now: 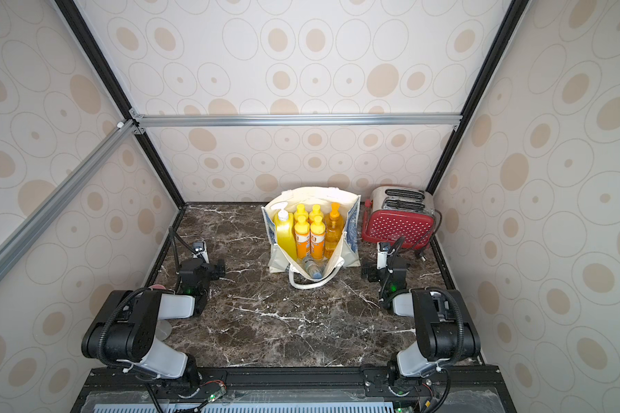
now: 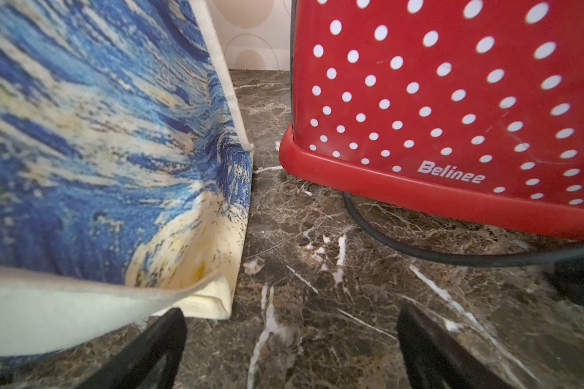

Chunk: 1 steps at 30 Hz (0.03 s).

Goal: Pack dish soap into the shopping bag
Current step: Reset both arms

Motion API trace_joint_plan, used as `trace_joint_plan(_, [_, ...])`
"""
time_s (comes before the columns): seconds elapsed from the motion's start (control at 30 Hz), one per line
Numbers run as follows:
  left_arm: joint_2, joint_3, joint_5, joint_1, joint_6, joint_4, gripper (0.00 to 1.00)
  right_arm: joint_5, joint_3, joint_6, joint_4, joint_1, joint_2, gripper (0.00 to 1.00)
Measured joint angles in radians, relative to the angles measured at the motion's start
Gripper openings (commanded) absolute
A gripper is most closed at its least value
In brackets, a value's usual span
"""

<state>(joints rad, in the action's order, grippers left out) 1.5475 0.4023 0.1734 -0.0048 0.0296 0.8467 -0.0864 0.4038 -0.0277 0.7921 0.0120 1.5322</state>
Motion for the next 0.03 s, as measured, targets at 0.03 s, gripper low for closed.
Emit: trace_joint_plan(0.03, [0.000, 0.004, -0.010, 0.010, 0.000, -0.003, 0.99, 0.000, 0.000, 0.000, 0.000, 0.000, 0.000, 1.00])
